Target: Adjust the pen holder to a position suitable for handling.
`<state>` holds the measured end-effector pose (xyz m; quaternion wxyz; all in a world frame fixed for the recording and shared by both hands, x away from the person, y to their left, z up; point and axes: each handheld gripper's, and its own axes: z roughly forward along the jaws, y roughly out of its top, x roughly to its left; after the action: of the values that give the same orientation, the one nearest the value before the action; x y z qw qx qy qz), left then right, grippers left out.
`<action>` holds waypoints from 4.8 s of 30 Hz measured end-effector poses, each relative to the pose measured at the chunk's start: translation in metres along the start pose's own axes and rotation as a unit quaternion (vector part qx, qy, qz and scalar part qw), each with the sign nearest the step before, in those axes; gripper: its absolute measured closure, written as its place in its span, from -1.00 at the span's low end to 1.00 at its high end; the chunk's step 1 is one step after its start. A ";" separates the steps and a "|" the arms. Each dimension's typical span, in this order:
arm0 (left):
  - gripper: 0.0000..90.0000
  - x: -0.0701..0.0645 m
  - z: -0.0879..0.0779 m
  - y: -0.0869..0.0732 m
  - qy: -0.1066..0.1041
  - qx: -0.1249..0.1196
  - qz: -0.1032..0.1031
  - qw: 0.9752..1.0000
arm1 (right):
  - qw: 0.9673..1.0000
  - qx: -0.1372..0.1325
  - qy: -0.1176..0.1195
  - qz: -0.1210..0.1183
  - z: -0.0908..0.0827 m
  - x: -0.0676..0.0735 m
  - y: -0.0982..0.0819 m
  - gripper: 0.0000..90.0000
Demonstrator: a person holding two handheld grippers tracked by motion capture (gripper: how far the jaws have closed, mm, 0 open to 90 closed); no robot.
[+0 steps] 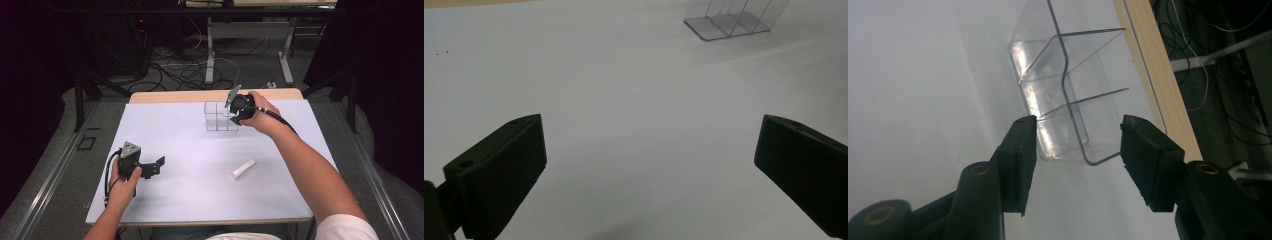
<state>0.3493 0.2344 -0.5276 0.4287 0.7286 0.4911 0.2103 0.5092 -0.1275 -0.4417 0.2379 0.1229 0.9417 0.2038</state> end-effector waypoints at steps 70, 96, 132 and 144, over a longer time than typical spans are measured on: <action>-0.99 0.000 0.002 -0.001 -0.004 0.005 0.003 1.000 | 0.998 -0.009 0.047 -0.052 0.039 0.007 0.018 0.90; -0.99 0.001 0.002 -0.001 -0.001 0.008 0.002 1.000 | 0.994 -0.008 0.051 -0.094 0.017 0.020 0.019 0.98; -0.99 0.000 0.004 -0.001 -0.001 0.017 0.003 1.000 | 0.983 -0.010 0.138 -0.119 -0.008 0.081 0.023 0.97; -1.00 -0.001 0.004 -0.001 -0.001 0.017 0.005 1.000 | 0.987 -0.018 0.138 -0.087 -0.001 0.071 0.021 0.93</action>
<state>0.3513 0.2323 -0.5306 0.4160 0.7382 0.4906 0.2029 0.4505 -0.0859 -0.4599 0.1250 0.0071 0.9686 0.2146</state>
